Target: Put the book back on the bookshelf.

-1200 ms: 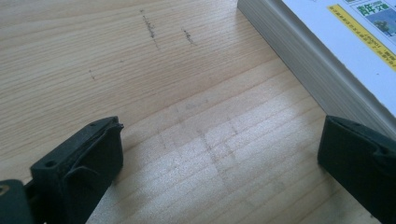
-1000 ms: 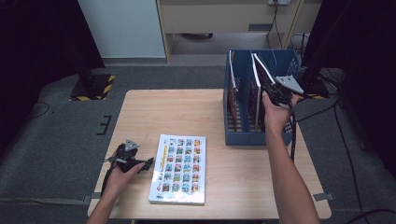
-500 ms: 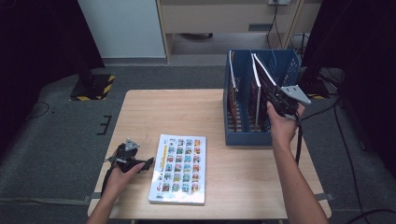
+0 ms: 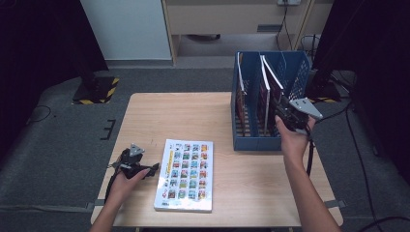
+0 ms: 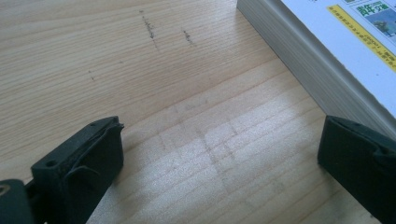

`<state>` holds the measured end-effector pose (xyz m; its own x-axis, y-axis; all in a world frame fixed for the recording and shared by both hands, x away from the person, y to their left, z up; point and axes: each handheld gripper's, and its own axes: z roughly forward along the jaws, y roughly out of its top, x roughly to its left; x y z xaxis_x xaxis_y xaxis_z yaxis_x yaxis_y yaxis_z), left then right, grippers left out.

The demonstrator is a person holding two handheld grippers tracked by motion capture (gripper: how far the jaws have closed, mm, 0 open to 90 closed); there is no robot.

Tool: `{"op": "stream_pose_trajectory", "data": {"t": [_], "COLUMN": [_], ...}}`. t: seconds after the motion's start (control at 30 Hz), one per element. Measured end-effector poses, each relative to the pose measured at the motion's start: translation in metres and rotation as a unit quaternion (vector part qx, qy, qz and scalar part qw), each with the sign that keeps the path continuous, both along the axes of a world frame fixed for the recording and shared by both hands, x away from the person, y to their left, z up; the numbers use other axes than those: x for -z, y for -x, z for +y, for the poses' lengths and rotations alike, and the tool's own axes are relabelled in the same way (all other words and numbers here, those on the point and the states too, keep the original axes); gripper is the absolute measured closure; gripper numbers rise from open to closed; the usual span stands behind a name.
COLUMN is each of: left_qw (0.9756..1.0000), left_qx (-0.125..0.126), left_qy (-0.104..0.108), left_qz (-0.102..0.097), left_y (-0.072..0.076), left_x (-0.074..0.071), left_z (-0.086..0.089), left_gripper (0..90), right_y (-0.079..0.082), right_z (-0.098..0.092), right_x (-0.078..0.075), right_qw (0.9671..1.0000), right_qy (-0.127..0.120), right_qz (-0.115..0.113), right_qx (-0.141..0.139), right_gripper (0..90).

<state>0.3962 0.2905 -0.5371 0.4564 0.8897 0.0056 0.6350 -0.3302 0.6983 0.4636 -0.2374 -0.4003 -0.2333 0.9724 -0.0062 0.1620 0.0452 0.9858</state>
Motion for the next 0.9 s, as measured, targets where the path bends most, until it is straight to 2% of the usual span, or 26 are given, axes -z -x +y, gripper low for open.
{"op": "stream_pose_trajectory", "data": {"t": [0.17,0.27,0.37,0.4,0.53,0.6,0.8,0.9], "left_qw": [1.0000,1.0000,1.0000,1.0000,1.0000,1.0000,1.0000,0.9999], "left_qx": [0.000,0.000,0.002,0.003,0.005,0.005,0.006,0.005], "left_qy": [0.000,0.001,0.003,0.003,0.003,0.003,0.003,0.009], "left_qz": [0.000,0.000,0.001,0.001,0.002,0.002,0.002,-0.001], "left_y": [0.000,0.000,0.000,0.000,-0.001,-0.001,-0.001,-0.001], "left_x": [0.000,0.000,0.000,0.000,0.000,0.000,0.000,-0.001], "left_z": [0.000,0.000,0.000,0.001,0.001,0.001,0.001,0.003], "left_gripper": [0.0,0.0,0.0,0.0,0.0,0.0,0.0,1.6], "right_y": [0.015,0.026,0.031,0.036,0.043,0.048,0.059,0.065], "right_z": [0.006,0.013,0.017,0.021,0.030,0.039,0.050,0.057], "right_x": [0.008,0.015,0.018,0.021,0.029,0.034,0.030,0.032], "right_qw": [0.9998,0.9995,0.9991,0.9987,0.9984,0.9973,0.9958,0.9946], "right_qy": [-0.002,-0.006,-0.002,-0.003,0.002,0.001,-0.003,-0.008], "right_qz": [0.005,0.010,0.014,0.013,0.011,0.020,0.013,0.020], "right_qx": [-0.017,-0.031,-0.039,-0.049,-0.056,-0.071,-0.090,-0.102], "right_gripper": [56.5,49.8,46.7,43.6,39.3,35.7,31.9,30.4]}}
